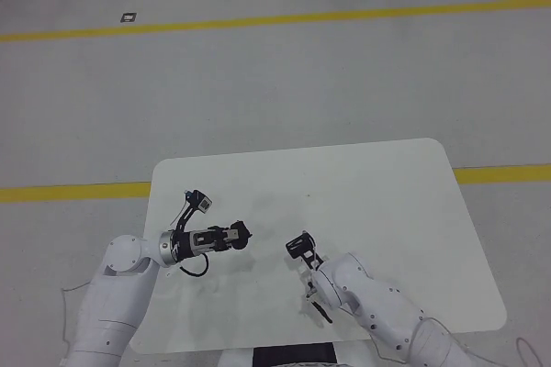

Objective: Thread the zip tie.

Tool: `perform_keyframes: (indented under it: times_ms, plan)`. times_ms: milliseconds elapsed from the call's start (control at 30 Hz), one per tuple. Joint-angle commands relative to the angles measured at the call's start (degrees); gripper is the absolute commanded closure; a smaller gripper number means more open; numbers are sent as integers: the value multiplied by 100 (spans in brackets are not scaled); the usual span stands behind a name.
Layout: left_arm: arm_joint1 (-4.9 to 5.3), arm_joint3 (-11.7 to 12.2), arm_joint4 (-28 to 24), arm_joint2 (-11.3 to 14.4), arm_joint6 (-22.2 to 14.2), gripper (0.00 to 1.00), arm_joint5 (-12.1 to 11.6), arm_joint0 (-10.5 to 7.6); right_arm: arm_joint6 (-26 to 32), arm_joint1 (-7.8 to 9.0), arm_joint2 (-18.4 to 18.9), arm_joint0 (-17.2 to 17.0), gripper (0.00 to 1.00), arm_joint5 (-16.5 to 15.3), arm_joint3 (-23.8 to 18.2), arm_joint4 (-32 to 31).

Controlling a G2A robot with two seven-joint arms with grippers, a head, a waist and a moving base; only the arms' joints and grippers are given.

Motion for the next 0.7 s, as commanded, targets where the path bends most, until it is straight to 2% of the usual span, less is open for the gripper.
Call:
perform_keyframes:
  times_ms: [0,300,433,667]
  plan:
    - [0,0,0,0,0,100,0,0,0,22,28,-57,100,18,-111,-64]
    - [0,0,0,0,0,100,0,0,0,172,341,-513,100,-121,-970,-170]
    - [0,0,0,0,0,100,0,0,-63,228,651,-734,100,-315,-1386,163]
    - [0,0,0,0,0,100,0,0,-923,324,1329,-1276,100,-691,-1720,1022]
